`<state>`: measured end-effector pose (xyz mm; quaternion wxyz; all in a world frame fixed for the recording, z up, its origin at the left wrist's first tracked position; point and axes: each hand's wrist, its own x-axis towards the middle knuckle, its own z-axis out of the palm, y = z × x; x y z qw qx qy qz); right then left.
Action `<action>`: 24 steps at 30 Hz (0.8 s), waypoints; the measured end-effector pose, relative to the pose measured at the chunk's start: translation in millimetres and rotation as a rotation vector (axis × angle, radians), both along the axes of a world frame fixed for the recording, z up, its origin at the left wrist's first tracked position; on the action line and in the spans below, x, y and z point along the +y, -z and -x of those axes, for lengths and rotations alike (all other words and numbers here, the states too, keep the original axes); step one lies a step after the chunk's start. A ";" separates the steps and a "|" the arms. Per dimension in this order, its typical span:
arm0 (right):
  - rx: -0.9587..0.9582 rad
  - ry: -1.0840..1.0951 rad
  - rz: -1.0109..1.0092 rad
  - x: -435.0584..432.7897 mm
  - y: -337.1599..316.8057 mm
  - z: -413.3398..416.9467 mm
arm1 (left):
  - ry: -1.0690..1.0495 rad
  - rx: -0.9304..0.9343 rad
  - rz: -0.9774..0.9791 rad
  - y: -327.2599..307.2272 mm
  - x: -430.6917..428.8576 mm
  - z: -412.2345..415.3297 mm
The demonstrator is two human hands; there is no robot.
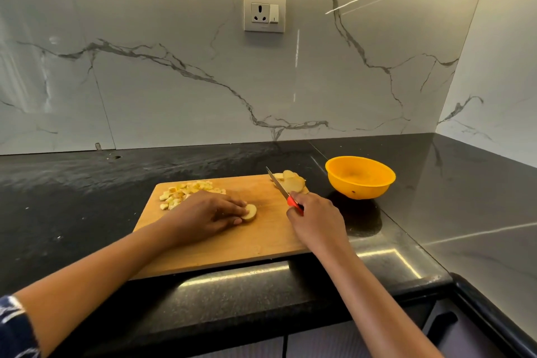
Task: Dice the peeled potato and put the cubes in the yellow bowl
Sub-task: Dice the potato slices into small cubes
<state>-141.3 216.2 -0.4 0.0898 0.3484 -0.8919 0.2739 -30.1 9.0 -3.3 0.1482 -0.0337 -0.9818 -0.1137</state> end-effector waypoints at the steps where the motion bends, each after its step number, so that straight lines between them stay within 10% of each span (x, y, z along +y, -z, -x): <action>1: 0.003 -0.005 -0.010 0.0 -0.7 -1.7 | -0.004 0.018 0.006 0.3 2.3 0.0; 10: 0.030 -0.111 -0.082 2.3 -4.2 -18.1 | -0.017 0.184 0.183 7.0 13.8 -0.6; 24: 0.113 -0.219 -0.236 7.0 -10.3 -30.4 | 0.084 -0.205 0.076 1.8 -6.9 -14.5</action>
